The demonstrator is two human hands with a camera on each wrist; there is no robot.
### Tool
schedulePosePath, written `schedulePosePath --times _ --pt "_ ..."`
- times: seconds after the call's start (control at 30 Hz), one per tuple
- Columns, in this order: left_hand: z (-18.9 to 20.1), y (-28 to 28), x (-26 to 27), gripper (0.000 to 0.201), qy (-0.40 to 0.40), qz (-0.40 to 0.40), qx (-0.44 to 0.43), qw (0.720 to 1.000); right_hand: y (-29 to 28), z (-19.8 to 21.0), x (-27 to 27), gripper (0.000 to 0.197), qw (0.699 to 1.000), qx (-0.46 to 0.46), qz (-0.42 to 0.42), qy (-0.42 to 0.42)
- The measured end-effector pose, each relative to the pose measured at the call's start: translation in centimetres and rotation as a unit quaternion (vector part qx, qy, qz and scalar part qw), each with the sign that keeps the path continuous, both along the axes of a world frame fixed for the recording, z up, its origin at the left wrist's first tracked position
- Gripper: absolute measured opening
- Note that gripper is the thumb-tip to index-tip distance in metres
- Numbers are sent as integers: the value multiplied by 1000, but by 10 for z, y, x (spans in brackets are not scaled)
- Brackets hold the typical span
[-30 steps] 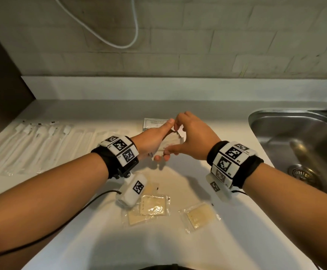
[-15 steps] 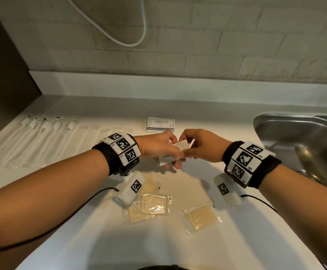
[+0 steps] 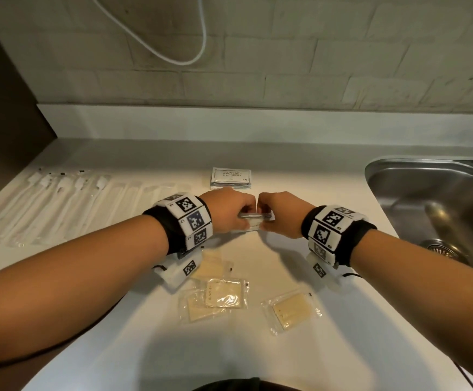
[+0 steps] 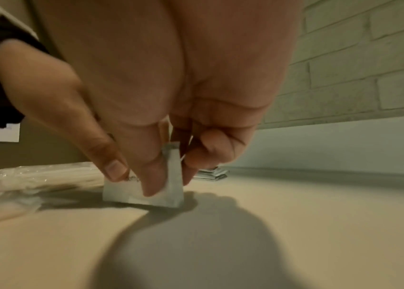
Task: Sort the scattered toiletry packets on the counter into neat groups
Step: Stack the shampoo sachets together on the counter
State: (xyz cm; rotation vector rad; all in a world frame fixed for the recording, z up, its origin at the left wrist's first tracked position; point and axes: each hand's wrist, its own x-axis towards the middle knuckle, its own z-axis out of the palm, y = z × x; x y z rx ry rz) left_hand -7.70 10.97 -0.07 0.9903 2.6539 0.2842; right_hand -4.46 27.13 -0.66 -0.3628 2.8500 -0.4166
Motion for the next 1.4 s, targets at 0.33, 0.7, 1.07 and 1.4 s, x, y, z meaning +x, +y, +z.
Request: schedulePosePath --times 0.33,0.7,1.07,1.4 --pt "-21 2 3 37 -26 7 -127 992 -6 -3 0 20 999 9 -36 -18" --pt "-16 6 6 25 -61 30 -141 988 -12 -4 -3 21 999 2 -36 -26" --pt "-8 -30 -19 27 -92 76 -18 993 -22 -2 -34 18 983 -104 -88 -120" --pt "-19 -44 -41 18 -63 139 30 988 -32 -7 -58 24 956 -192 -136 -173"
